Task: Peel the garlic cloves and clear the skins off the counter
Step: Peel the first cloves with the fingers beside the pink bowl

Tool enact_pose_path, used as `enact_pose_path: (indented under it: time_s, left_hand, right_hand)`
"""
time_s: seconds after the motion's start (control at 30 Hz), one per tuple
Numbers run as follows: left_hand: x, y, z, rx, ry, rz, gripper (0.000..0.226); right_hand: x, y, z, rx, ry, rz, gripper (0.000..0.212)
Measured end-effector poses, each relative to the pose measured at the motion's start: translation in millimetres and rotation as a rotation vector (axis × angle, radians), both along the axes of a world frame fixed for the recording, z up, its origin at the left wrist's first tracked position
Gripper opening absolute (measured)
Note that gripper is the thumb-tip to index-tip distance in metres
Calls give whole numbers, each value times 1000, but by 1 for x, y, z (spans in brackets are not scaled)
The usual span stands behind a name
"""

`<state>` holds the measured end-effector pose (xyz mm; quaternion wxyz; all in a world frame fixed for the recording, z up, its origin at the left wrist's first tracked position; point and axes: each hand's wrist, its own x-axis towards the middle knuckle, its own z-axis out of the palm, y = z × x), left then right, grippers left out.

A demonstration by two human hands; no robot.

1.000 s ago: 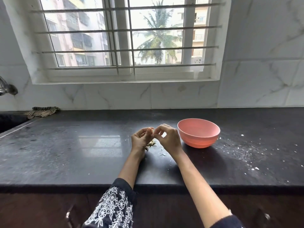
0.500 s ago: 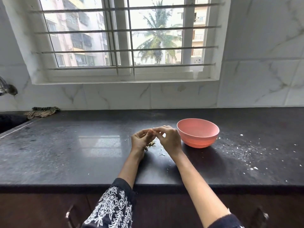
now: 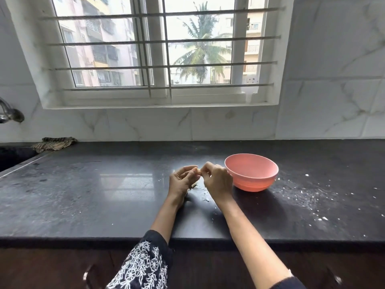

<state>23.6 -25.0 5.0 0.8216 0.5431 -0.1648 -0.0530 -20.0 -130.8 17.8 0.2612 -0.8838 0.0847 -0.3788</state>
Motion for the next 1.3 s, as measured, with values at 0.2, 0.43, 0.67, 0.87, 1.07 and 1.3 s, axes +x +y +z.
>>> enact_pose_path:
  time_s: [0.2, 0.43, 0.67, 0.87, 1.07, 1.3]
  left_hand:
    - [-3, 0, -1, 29, 7, -32, 9]
    - [-4, 1, 1, 15, 41, 41, 10]
    - [-3, 3, 2, 74, -17, 78, 7]
    - [4, 6, 6, 23, -23, 80, 5]
    - [-3, 2, 8, -65, 12, 63, 10]
    - [-6, 7, 32, 59, -113, 113, 3]
  right_hand:
    - [4, -3, -6, 11, -19, 8, 13]
    - [9, -4, -9, 293, -187, 194, 18]
    - [11, -5, -5, 549, -45, 377, 16]
    - [10, 8, 7, 929, -120, 443, 16]
    - [11, -3, 29, 806, 11, 504, 13]
    - [7, -10, 54, 662, 153, 544, 6]
